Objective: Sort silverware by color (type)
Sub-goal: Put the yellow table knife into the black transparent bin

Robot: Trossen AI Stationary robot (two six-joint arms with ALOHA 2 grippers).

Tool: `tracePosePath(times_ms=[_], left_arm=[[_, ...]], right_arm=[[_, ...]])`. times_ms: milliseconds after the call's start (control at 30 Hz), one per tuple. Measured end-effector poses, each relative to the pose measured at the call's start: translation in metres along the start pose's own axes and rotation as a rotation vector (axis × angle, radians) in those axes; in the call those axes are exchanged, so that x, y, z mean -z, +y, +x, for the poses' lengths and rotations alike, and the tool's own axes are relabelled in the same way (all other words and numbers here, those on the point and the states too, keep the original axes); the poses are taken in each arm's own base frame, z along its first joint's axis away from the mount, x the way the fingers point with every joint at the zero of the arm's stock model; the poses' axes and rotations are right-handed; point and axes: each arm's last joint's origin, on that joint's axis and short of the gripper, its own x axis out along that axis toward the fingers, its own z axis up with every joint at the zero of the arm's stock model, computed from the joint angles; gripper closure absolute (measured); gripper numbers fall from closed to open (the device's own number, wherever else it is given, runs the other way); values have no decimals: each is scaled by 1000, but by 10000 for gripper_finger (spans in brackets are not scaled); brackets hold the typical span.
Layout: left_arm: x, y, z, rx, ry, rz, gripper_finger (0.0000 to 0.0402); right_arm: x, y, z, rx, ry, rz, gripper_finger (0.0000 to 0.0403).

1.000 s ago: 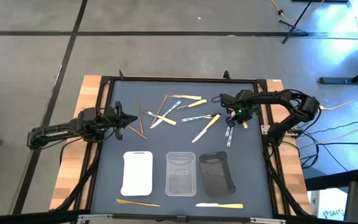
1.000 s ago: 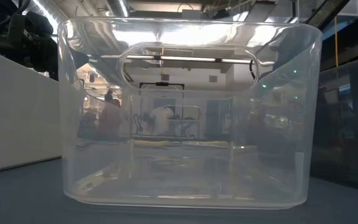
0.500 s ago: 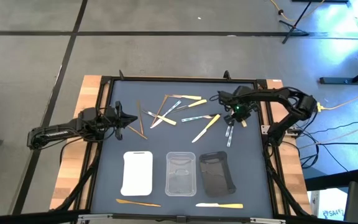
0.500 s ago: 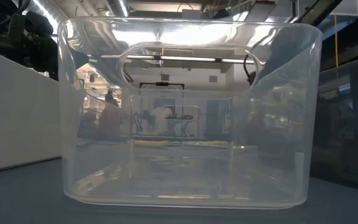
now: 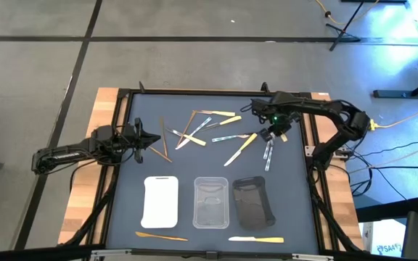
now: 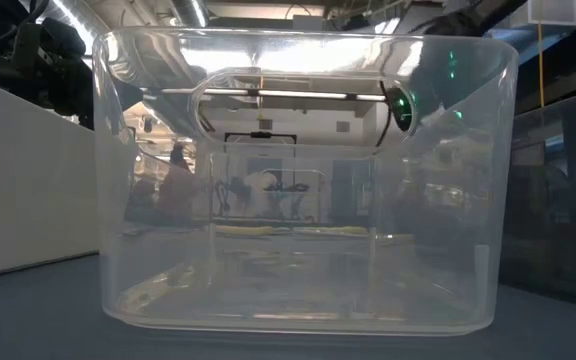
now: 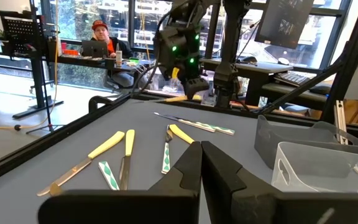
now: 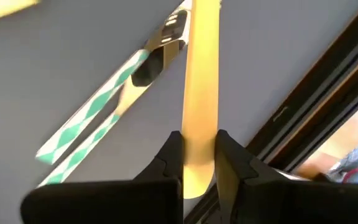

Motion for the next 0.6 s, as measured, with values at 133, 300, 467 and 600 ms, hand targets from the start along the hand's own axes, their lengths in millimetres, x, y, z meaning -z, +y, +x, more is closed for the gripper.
tracePosePath(times_ms=[133, 300, 467, 600], left_arm=[[0, 0, 0, 0, 0, 0, 398], [0, 0, 0, 0, 0, 0, 398], [0, 0, 0, 0, 0, 0, 398], [0, 0, 0, 0, 0, 0, 398]], right_arm=[[6, 16, -22, -12, -46, -67, 369], [24, 42, -48, -67, -84, -150, 369], [55, 73, -72, -127, -122, -236, 369], [89, 98, -83, -165, -136, -301, 369]])
